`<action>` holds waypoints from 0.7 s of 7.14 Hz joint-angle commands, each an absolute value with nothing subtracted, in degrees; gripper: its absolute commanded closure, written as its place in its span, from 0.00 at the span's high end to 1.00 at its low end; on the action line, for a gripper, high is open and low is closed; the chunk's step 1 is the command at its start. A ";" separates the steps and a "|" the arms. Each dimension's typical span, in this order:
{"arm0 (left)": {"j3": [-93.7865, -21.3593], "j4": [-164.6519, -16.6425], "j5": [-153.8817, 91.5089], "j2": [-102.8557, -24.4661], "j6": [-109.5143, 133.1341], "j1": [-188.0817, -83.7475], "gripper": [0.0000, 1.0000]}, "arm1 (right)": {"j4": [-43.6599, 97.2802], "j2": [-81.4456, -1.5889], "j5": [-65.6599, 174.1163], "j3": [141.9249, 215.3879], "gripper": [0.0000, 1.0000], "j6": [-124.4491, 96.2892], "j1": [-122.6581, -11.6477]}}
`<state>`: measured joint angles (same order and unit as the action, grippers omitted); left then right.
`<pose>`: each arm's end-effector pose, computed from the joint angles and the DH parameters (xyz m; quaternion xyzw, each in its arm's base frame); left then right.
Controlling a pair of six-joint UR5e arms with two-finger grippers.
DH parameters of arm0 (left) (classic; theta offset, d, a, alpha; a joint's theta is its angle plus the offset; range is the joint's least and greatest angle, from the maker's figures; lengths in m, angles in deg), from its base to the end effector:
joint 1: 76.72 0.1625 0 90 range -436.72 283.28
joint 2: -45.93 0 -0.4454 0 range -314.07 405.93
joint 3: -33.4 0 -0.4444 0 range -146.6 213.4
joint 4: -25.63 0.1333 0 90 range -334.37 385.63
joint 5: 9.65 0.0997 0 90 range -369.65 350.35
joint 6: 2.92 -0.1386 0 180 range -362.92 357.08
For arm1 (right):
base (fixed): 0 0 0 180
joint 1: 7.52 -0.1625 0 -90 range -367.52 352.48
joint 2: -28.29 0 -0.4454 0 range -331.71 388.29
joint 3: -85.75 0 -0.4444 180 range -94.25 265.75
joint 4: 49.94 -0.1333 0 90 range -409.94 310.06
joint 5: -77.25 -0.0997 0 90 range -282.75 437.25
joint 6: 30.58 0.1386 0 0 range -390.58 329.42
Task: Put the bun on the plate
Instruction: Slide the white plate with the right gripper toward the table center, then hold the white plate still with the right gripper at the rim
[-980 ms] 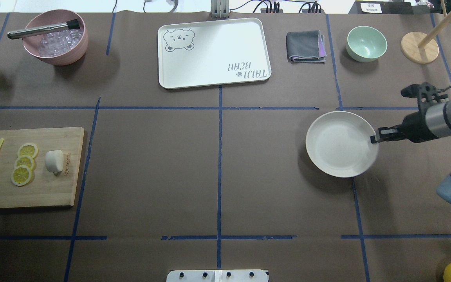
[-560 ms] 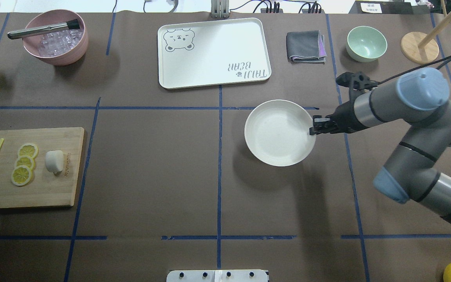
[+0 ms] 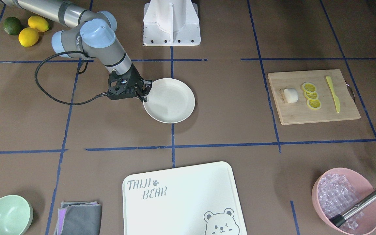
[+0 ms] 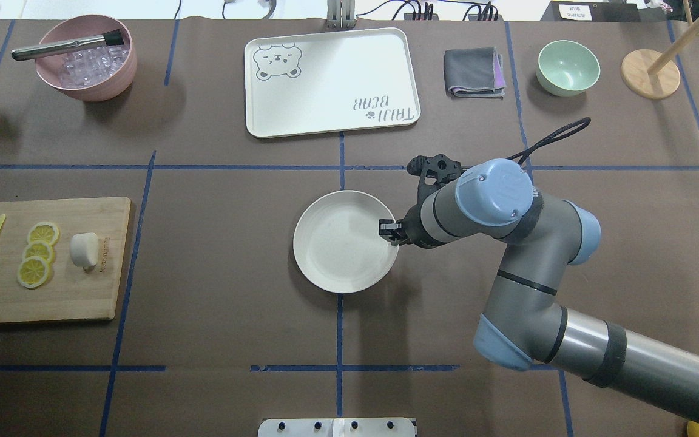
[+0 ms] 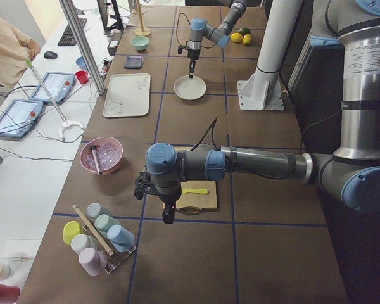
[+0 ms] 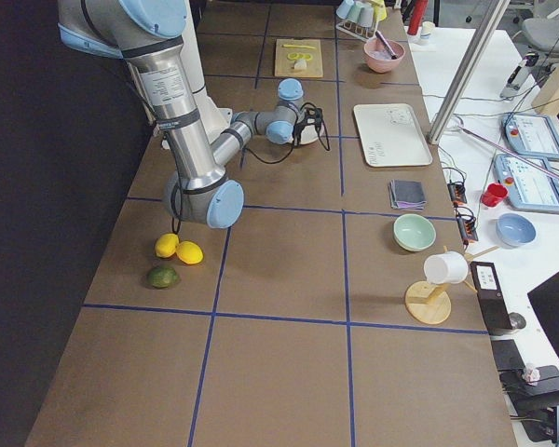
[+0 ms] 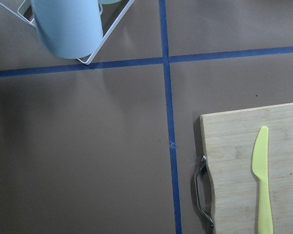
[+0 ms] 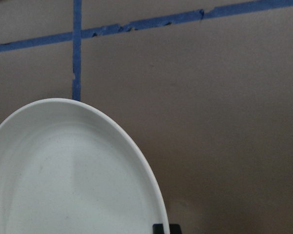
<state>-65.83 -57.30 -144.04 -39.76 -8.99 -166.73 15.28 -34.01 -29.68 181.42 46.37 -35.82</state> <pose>-0.0364 -0.5052 0.6712 0.0027 0.3781 0.0419 0.9248 -0.6105 -0.4343 0.2977 0.0493 -0.4951 0.0438 0.8663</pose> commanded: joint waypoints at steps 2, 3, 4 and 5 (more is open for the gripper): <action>-65.92 -57.34 -144.04 -39.76 -8.99 -166.72 1.00 | 15.45 -33.67 -27.08 179.62 0.60 46.76 -33.63; -66.18 -57.42 -144.04 -39.76 -9.07 -166.72 1.00 | 15.98 -33.76 -26.55 180.49 0.99 46.59 -34.58; -67.14 -57.34 -144.04 -39.76 -9.16 -166.72 1.00 | 20.68 -34.02 -28.64 182.84 0.99 45.46 -38.77; -68.37 -57.34 -144.04 -39.67 -9.16 -166.72 1.00 | 27.95 -34.20 -32.40 185.91 1.00 41.18 -43.77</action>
<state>-67.10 -57.36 -144.04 -39.74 -9.12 -166.72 20.83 -33.97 -28.95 182.73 44.82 -38.52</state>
